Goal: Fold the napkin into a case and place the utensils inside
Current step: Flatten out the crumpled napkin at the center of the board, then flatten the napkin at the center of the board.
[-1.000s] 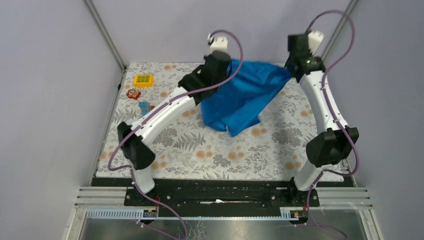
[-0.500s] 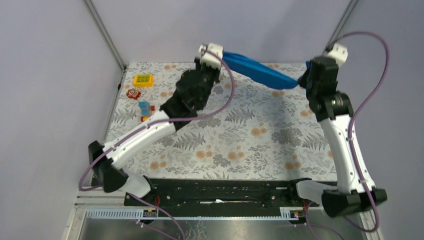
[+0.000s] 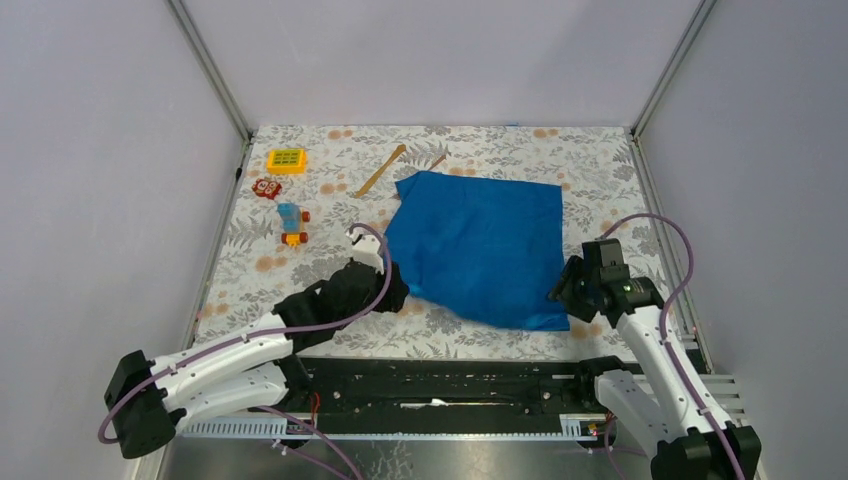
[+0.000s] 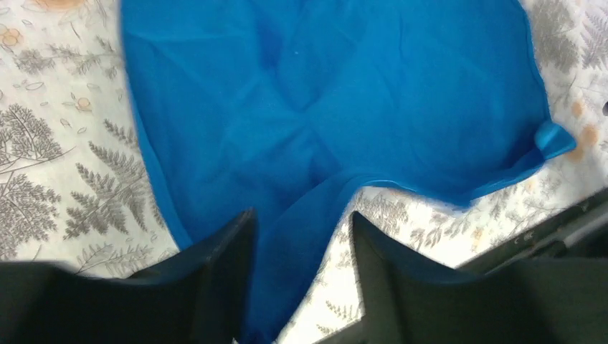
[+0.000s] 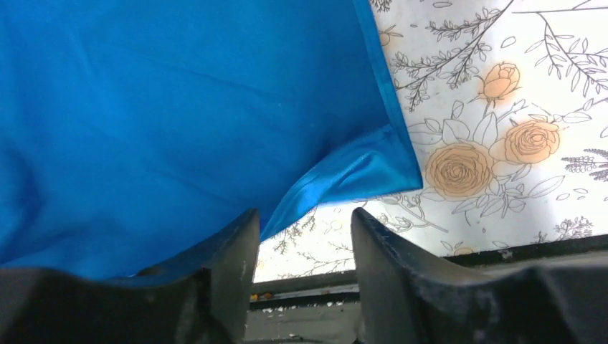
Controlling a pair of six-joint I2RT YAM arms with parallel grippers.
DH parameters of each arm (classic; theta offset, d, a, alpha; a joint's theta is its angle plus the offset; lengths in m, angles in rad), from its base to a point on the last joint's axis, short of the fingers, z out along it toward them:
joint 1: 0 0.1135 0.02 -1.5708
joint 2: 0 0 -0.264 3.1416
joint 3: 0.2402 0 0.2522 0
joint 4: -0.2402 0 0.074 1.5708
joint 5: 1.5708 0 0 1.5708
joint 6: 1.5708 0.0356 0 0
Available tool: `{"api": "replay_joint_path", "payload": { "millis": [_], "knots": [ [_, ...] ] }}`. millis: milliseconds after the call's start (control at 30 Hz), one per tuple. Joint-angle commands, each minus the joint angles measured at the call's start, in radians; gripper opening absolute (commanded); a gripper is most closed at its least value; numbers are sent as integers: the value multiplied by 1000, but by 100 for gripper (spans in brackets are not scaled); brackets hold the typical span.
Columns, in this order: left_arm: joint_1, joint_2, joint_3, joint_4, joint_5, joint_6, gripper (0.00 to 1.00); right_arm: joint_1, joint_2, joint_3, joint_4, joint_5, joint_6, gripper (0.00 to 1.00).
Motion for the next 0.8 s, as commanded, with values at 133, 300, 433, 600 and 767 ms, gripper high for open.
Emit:
{"api": "replay_joint_path", "payload": {
  "millis": [133, 300, 433, 600, 767],
  "knots": [
    [4, -16, 129, -246, 119, -192, 88, 1, 78, 251, -99, 166, -13, 99],
    [6, 33, 231, -245, 124, -200, 99, 2, 253, 316, 173, 39, -69, 100],
    [16, 147, 302, -194, 175, -193, 99, 1, 511, 412, 380, -72, -77, 100],
    [28, 233, 341, -92, 276, -186, 99, -31, 881, 649, 478, -120, -106, 100],
    [41, 315, 336, -31, 393, -181, 99, -72, 1168, 838, 497, -184, -110, 100]
  ]
}}
